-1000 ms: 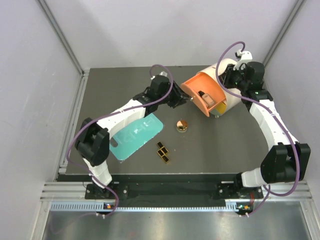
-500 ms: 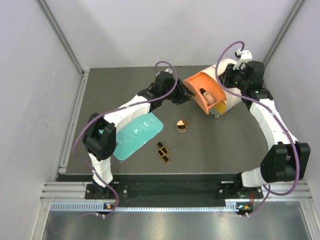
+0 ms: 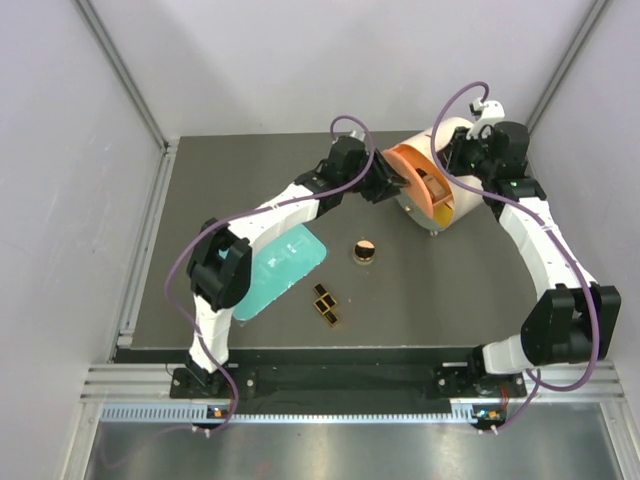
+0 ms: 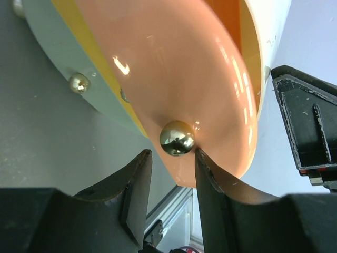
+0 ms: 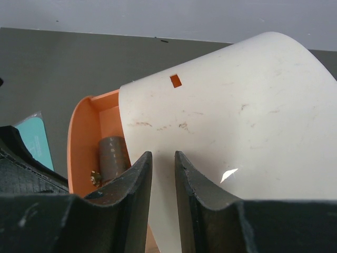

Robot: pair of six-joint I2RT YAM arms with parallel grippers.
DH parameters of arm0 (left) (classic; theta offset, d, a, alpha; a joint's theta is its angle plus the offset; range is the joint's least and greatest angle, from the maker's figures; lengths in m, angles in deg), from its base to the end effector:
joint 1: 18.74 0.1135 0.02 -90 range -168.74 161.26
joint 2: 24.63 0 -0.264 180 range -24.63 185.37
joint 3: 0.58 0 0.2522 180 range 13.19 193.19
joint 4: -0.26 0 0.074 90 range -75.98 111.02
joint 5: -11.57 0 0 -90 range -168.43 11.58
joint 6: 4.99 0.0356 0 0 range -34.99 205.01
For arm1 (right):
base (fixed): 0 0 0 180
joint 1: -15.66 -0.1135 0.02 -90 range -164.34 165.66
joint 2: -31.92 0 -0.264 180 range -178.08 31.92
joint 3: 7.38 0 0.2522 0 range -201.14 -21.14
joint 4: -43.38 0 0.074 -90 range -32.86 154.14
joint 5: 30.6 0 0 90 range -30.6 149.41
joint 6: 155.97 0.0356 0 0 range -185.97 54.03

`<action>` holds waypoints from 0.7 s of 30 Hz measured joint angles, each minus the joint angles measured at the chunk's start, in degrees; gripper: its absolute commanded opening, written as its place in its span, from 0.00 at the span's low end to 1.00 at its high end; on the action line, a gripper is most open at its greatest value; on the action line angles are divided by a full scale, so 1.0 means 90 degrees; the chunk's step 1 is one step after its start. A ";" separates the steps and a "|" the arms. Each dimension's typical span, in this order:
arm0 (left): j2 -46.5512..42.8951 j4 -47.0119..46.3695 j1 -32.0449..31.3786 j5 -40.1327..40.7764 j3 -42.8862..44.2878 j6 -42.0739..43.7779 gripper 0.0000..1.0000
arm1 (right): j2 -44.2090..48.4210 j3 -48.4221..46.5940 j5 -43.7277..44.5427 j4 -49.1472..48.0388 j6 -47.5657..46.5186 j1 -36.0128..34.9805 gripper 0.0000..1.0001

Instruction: Organize the makeup

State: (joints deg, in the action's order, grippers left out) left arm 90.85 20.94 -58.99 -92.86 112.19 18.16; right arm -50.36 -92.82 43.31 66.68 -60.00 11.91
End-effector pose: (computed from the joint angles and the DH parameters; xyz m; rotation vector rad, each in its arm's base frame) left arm 0.3645 -0.3202 0.2968 -0.3385 2.2527 -1.3705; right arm 0.3366 0.0319 0.3518 -0.1521 1.9206 0.3835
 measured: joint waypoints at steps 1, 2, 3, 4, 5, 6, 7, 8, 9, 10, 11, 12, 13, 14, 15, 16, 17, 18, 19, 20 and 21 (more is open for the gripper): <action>0.0049 -0.0002 -0.0017 -0.0024 0.0051 -0.0029 0.43 | 0.0000 0.0000 0.0000 0.0000 0.0000 0.0000 0.26; 0.0121 -0.0005 -0.0036 -0.0063 0.0119 -0.0053 0.43 | 0.0000 0.0000 0.0002 0.0000 0.0000 0.0000 0.26; 0.0170 -0.0015 -0.0046 -0.0100 0.0170 -0.0066 0.43 | 0.0000 0.0002 0.0002 0.0002 0.0000 0.0000 0.26; 0.0262 -0.0007 -0.0066 -0.0138 0.0274 -0.0087 0.43 | 0.0005 0.0002 0.0002 0.0002 0.0000 0.0000 0.26; 0.0347 -0.0012 -0.0080 -0.0163 0.0359 -0.0095 0.43 | 0.0005 0.0005 0.0005 0.0002 0.0000 0.0000 0.26; 0.0420 -0.0032 -0.0087 -0.0180 0.0437 -0.0109 0.43 | 0.0005 0.0005 0.0005 0.0002 0.0000 0.0000 0.26; 0.0500 -0.0029 -0.0095 -0.0199 0.0529 -0.0117 0.43 | 0.0005 0.0005 0.0007 0.0002 0.0000 0.0000 0.26; 0.0576 -0.0029 -0.0100 -0.0221 0.0619 -0.0126 0.43 | 0.0005 0.0007 0.0007 0.0002 0.0000 0.0000 0.26; 0.0644 -0.0032 -0.0107 -0.0250 0.0692 -0.0138 0.43 | 0.0005 0.0007 0.0010 0.0002 0.0000 0.0000 0.26; 0.0719 -0.0022 -0.0114 -0.0277 0.0780 -0.0163 0.43 | 0.0007 0.0007 0.0010 0.0002 0.0000 0.0000 0.26; 0.0775 -0.0024 -0.0117 -0.0296 0.0848 -0.0172 0.43 | 0.0007 0.0007 0.0010 0.0002 0.0000 0.0000 0.26; 0.0848 -0.0029 -0.0121 -0.0306 0.0930 -0.0189 0.43 | 0.0015 0.0007 0.0012 0.0005 0.0000 0.0000 0.26; 0.0901 -0.0027 -0.0124 -0.0313 0.1003 -0.0211 0.43 | 0.0017 0.0010 0.0015 0.0005 0.0000 0.0000 0.26; 0.0964 -0.0024 -0.0129 -0.0325 0.1076 -0.0231 0.43 | 0.0017 0.0017 0.0019 0.0002 0.0000 0.0000 0.26; 0.1020 -0.0032 -0.0131 -0.0328 0.1132 -0.0238 0.43 | 0.0024 0.0041 0.0027 -0.0012 0.0000 0.0000 0.26; 0.1054 -0.0024 -0.0131 -0.0333 0.1173 -0.0245 0.43 | 0.0041 0.0046 0.0029 -0.0010 0.0000 0.0000 0.26; 0.1105 -0.0029 -0.0134 -0.0350 0.1229 -0.0255 0.43 | 0.0051 0.0049 0.0046 0.0002 -0.0002 0.0000 0.26; 0.1137 -0.0029 -0.0136 -0.0352 0.1260 -0.0262 0.43 | 0.0058 0.0049 0.0053 0.0012 -0.0002 0.0000 0.26; 0.1175 -0.0034 -0.0138 -0.0369 0.1302 -0.0279 0.43 | 0.0058 0.0049 0.0061 0.0017 -0.0002 0.0000 0.26; 0.1217 -0.0053 -0.0141 -0.0381 0.1331 -0.0304 0.43 | 0.0058 0.0049 0.0066 0.0017 -0.0002 0.0000 0.26; 0.1243 -0.0056 -0.0141 -0.0403 0.1353 -0.0323 0.44 | 0.0058 0.0049 0.0068 0.0017 -0.0002 0.0000 0.26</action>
State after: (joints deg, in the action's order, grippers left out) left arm 102.04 20.44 -60.25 -96.49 124.36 15.25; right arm -49.83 -92.38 43.92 66.83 -60.02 11.91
